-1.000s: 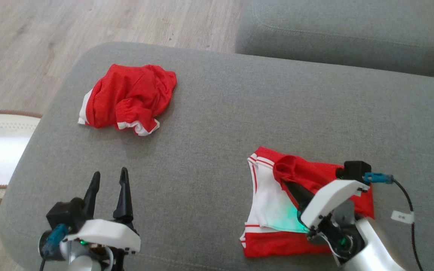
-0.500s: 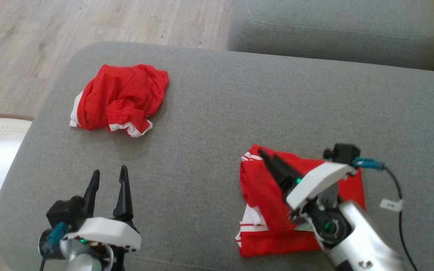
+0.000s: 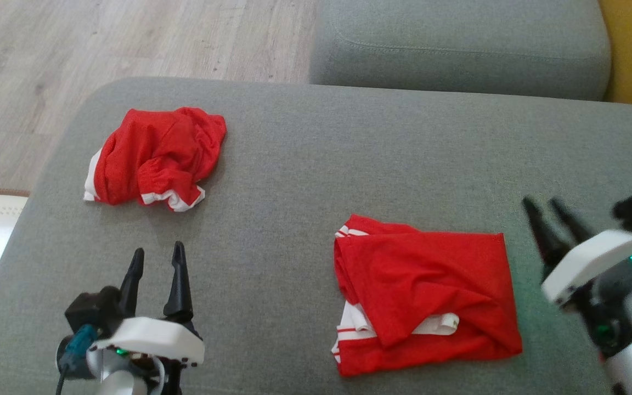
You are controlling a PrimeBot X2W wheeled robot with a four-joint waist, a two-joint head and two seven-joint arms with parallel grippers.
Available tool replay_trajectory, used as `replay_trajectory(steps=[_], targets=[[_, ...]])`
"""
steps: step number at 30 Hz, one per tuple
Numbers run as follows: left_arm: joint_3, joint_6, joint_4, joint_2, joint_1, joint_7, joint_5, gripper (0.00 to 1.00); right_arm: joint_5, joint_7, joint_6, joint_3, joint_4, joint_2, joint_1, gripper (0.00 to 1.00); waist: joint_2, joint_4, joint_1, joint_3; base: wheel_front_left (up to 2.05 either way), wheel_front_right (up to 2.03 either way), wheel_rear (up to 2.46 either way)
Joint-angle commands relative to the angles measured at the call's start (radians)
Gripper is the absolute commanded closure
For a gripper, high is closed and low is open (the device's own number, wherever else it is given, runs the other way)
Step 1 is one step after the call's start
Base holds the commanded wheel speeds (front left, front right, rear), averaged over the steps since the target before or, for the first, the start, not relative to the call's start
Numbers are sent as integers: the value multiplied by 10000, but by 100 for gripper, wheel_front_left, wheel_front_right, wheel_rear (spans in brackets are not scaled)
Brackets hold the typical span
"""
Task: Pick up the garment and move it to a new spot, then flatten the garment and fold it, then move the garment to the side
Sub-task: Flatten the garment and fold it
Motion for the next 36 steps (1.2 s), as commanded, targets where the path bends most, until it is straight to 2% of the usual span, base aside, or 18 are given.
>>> replay_trajectory(steps=[1, 11, 17, 22, 28, 31, 35, 36], targets=[[266, 72, -368, -3, -395, -124, -32, 0, -146, 288, 69, 253, -279, 140, -120, 100, 0, 5, 0, 3, 0, 0, 0], [250, 50, -267, -3, -466, -124, -65, 0, -426, 2310, 69, 1039, 277, 1327, 386, 100, 0, 204, 0, -16, 0, 0, 0], [324, 41, -207, -3, -457, -124, -68, 0, 46, 3286, 69, 1948, 199, 2114, 876, 100, 0, 311, 0, -34, 0, 0, 0], [326, 59, -195, -3, -498, -124, -92, 0, 453, 3255, 69, 2568, 262, 2595, 937, 100, 0, 293, 0, -11, 0, 0, 0], [307, 63, -183, -3, -565, -124, -100, 0, 1634, 2832, 69, 3578, 274, 2997, 750, 100, 0, 217, 0, 18, 0, 0, 0], [313, 110, -232, -3, -545, -124, -99, 0, 2484, 2515, 69, 3841, -144, 3037, 641, 100, 0, 107, 0, 13, 0, 0, 0], [366, 101, -345, -3, -514, -124, -43, 0, 2989, 1620, 69, 3664, -793, 2652, 395, 100, 0, -119, 0, -13, 0, 0, 0], [360, 116, -390, -3, -500, -124, -30, 0, 3043, 1387, 69, 3570, -977, 2514, 340, 82, 0, -184, 0, -20, 0, 0, 0]])
